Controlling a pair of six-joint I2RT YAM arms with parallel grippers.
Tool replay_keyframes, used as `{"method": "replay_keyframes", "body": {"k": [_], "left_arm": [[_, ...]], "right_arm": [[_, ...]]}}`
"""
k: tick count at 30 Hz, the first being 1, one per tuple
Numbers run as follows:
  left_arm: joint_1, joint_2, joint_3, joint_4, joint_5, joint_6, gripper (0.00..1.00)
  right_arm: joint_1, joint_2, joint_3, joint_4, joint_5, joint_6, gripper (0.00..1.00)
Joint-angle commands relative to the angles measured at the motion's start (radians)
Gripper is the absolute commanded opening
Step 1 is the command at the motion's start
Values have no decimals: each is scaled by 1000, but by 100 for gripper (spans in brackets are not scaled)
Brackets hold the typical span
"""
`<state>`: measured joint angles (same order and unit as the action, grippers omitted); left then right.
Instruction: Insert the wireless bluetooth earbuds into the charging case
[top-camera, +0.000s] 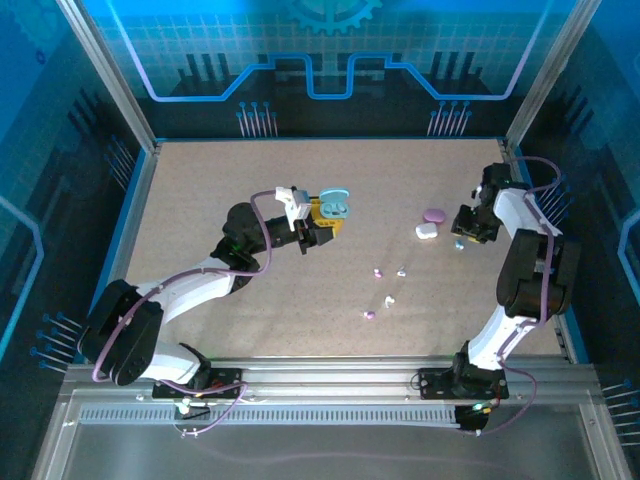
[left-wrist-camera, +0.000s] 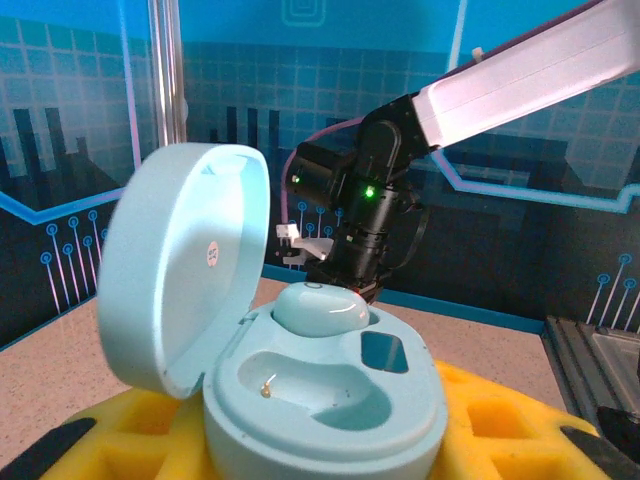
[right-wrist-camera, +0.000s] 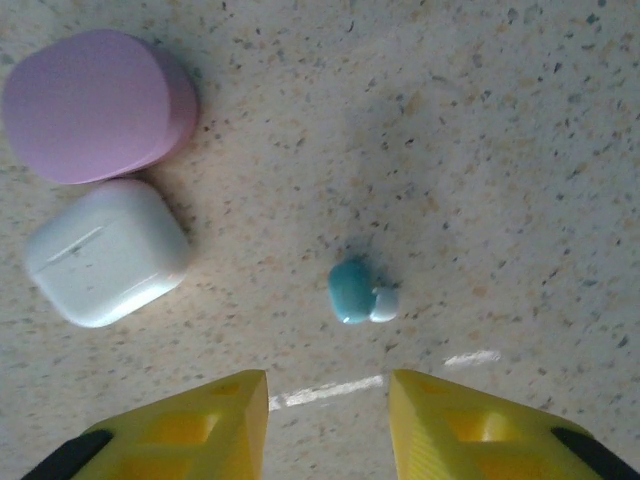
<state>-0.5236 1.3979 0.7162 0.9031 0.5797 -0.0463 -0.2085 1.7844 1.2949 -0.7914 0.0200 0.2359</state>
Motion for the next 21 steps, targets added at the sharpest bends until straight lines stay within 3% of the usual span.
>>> {"method": "replay_keyframes", "body": {"k": [1, 21], "left_arm": [[-6, -23, -12, 33, 4, 7, 32], [-7, -11, -3, 29, 11, -3, 32]], "right_arm": [[13, 55, 54, -60, 45, -91, 39], [21, 212, 144, -86, 37, -171, 40]]}}
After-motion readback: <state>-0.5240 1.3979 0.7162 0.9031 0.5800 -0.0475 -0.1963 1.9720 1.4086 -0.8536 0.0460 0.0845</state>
